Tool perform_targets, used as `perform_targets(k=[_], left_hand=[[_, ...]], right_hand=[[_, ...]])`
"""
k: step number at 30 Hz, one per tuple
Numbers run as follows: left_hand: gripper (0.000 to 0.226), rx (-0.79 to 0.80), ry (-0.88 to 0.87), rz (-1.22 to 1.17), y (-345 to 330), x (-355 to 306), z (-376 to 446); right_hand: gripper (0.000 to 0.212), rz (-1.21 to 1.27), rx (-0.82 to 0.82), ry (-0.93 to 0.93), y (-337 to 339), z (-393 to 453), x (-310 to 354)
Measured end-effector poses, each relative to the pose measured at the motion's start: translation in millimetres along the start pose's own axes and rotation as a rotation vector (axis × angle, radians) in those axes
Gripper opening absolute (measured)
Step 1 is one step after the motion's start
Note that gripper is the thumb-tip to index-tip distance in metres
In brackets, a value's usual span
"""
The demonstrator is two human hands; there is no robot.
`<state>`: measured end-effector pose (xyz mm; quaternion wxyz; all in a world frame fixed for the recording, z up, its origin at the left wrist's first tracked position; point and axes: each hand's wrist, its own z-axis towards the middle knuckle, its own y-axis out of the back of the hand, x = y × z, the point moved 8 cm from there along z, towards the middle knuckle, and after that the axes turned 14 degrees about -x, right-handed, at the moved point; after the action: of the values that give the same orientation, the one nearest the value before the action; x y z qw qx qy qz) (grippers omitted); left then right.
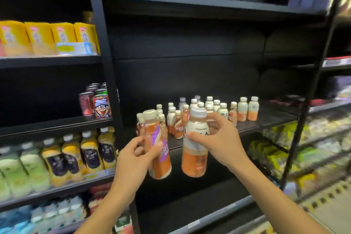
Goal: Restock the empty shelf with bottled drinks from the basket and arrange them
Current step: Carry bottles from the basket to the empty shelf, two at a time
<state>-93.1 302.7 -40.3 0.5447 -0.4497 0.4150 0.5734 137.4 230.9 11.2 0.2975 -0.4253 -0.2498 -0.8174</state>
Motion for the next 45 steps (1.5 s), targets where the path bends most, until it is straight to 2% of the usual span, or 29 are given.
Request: perform_targets(k=[4, 8, 17, 26, 29, 40, 45], left_hand=[[0.045, 0.027, 0.025, 0.04, -47.1, 20.7, 8.5], [0.041, 0.063, 0.049, 0.03, -88.1, 45.5, 23.7], [0.035, 0.041, 0.108, 0.061, -160.0, 110.5, 105.3], [0.046, -0.075, 0.139, 0.126, -189.2, 169.0, 174.7], [0.047, -0.088, 0.139, 0.147, -198.7, 182.9, 183.8], [0.057, -0.304, 0.155, 0.295, -226.4, 209.4, 200.1], [0.049, -0.364, 0.108, 0.356, -232.8, 214.5, 199.2]], right_hand=[[0.052, -0.046, -0.079, -0.009, 37.1, 16.7, -35.7], [0.054, -0.098, -0.124, -0.028, 54.1, 40.5, -74.6], [0.055, -0.122, -0.122, -0.053, 33.1, 122.3, -165.3], [0.055, -0.072, -0.01, -0.082, -29.2, 187.9, -239.1], [0.057, -0.052, 0.028, -0.084, -51.1, 203.1, -255.2], [0.056, 0.009, 0.237, -0.047, -117.1, 247.8, -305.4], [0.055, 0.019, 0.297, -0.046, -132.0, 245.9, -319.1]])
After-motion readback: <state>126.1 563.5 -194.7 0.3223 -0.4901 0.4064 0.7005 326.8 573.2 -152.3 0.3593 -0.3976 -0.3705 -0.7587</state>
